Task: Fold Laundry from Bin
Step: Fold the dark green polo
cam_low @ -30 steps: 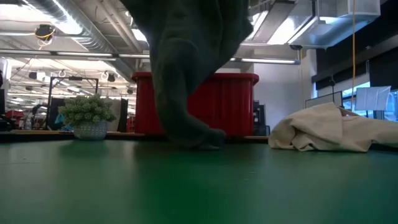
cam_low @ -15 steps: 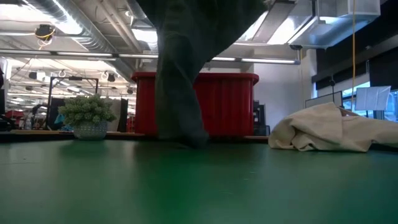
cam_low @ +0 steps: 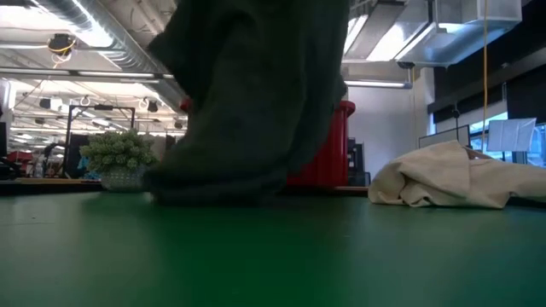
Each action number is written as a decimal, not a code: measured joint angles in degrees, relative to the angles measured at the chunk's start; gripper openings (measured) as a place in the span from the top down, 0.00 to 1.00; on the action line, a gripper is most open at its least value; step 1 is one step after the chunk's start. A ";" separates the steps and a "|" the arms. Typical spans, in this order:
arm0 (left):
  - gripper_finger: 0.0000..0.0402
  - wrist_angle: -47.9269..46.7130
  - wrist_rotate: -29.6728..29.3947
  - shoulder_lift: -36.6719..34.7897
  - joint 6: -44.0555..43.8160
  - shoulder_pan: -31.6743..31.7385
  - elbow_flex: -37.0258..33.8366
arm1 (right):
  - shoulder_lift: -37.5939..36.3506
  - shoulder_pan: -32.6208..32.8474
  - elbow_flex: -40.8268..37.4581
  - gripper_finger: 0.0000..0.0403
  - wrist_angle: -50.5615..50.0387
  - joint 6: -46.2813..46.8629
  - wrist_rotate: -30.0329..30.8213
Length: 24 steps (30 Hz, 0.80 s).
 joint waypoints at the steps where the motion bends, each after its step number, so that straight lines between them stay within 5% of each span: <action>1: 0.98 -0.62 -1.06 0.02 -2.17 -1.86 -1.73 | 0.00 1.18 -1.34 0.99 0.07 0.89 0.55; 12: 0.98 -0.46 4.77 0.14 -31.50 -16.39 -18.91 | 0.01 15.19 -17.77 0.99 6.59 16.39 -2.40; 17: 0.99 3.44 13.36 0.96 -40.90 -18.45 -25.25 | 0.02 18.12 -28.43 0.99 16.71 21.76 -10.51; 24: 0.99 14.63 32.71 4.57 -47.68 -18.43 -29.96 | 0.11 18.85 -39.02 0.95 27.49 31.13 -27.00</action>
